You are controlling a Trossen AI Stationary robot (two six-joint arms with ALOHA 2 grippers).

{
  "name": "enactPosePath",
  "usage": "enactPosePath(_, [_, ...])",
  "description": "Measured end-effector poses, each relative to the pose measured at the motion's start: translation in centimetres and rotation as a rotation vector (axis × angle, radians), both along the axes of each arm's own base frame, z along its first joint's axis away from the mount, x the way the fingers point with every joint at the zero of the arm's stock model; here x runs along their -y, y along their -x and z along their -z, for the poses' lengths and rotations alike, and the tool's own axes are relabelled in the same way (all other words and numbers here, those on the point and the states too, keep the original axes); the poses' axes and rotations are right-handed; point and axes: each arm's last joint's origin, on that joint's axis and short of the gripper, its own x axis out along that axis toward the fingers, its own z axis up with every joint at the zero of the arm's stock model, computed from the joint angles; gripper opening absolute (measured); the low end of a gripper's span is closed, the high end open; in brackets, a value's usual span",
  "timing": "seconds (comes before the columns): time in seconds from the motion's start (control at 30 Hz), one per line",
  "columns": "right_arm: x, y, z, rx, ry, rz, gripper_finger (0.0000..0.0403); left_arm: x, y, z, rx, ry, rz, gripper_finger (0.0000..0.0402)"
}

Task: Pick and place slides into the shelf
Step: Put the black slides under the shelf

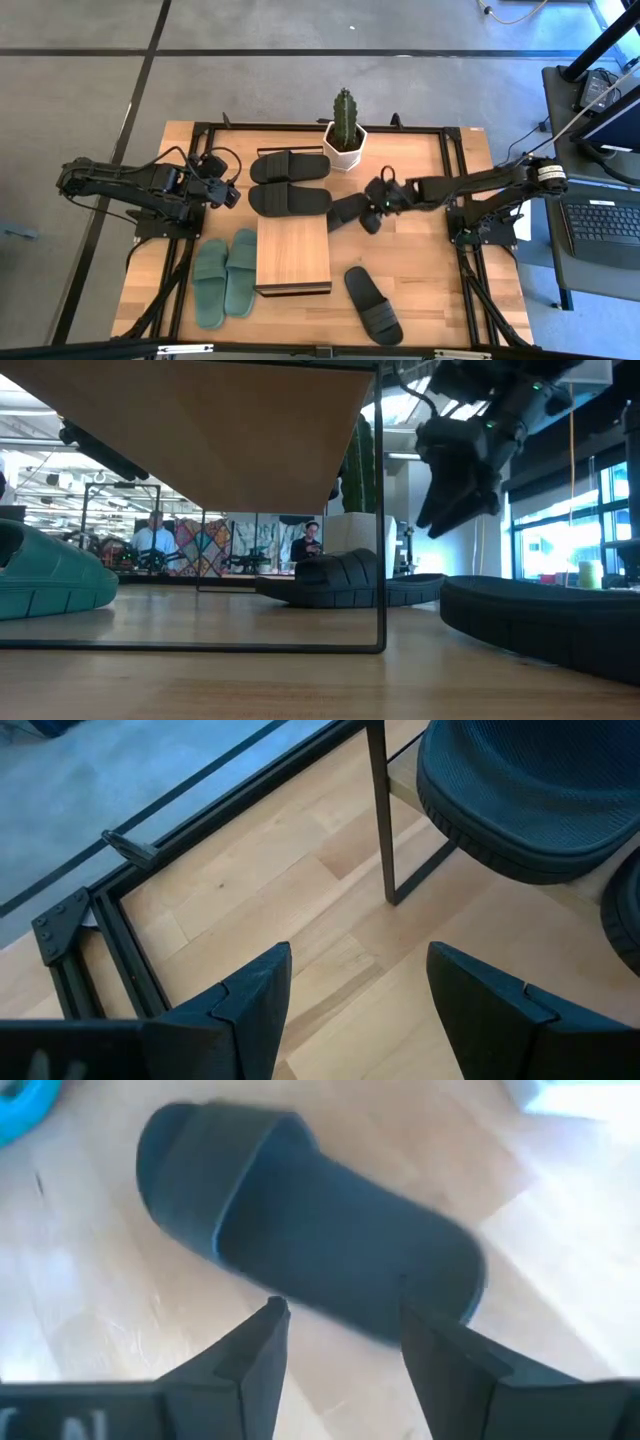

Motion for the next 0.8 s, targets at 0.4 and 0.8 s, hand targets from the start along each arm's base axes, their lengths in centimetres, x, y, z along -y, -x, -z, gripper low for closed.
enactPosePath(0.4, [4.4,0.4,-2.9,-0.373,0.144,-0.088,0.0189,0.0,0.0,0.0,0.0,0.0,0.0,0.0225])
enactPosePath(0.8, [6.1,-1.0,1.7,-0.575,0.125,-0.096,0.0189,0.0,0.0,0.0,0.001,0.0,0.0,0.0225])
